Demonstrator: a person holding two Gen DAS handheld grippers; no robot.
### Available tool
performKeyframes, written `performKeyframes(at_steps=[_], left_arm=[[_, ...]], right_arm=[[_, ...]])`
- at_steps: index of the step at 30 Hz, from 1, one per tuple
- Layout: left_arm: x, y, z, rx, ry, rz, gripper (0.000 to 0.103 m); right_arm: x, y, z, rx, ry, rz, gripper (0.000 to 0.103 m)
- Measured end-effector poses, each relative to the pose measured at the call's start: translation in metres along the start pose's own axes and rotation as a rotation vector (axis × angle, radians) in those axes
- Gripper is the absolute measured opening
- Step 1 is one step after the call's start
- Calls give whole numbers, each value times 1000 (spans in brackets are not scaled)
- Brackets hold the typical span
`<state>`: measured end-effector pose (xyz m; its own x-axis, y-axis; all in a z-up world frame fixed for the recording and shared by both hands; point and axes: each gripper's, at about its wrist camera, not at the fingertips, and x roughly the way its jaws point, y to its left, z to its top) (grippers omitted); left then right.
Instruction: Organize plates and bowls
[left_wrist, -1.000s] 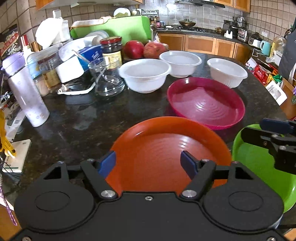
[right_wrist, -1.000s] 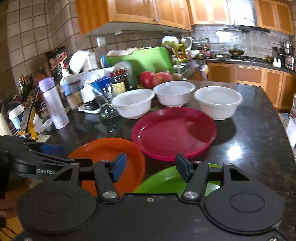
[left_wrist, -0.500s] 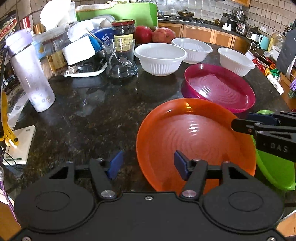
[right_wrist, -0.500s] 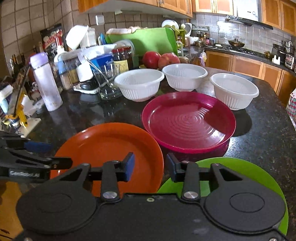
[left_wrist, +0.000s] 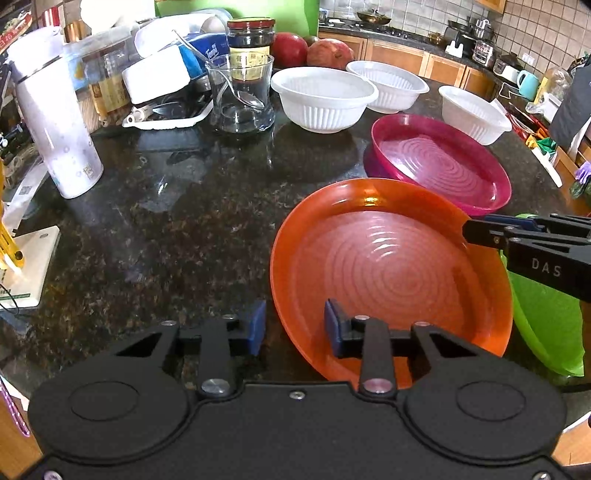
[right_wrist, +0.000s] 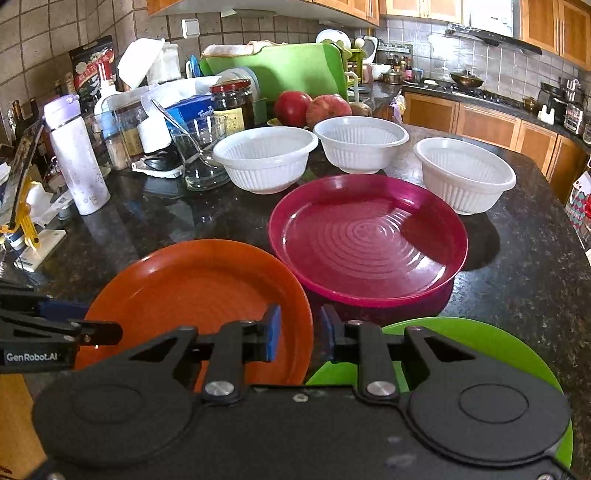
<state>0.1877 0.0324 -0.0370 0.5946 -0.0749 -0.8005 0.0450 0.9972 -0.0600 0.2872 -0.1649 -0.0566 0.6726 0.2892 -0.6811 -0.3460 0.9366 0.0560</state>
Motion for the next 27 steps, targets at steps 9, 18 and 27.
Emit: performKeyframes(at_steps=[9,18,27], left_arm=[[2,-4,3,22,-4,9,41],[0,-7,-1,13,-14,24,42],[-2,-5,1,32,15,-7,41]], right_arm=[[5,1,1,-1,5,1,26],[10,7,2,-39,67,-10,31],[11,10,1,-52,86,-14,22]])
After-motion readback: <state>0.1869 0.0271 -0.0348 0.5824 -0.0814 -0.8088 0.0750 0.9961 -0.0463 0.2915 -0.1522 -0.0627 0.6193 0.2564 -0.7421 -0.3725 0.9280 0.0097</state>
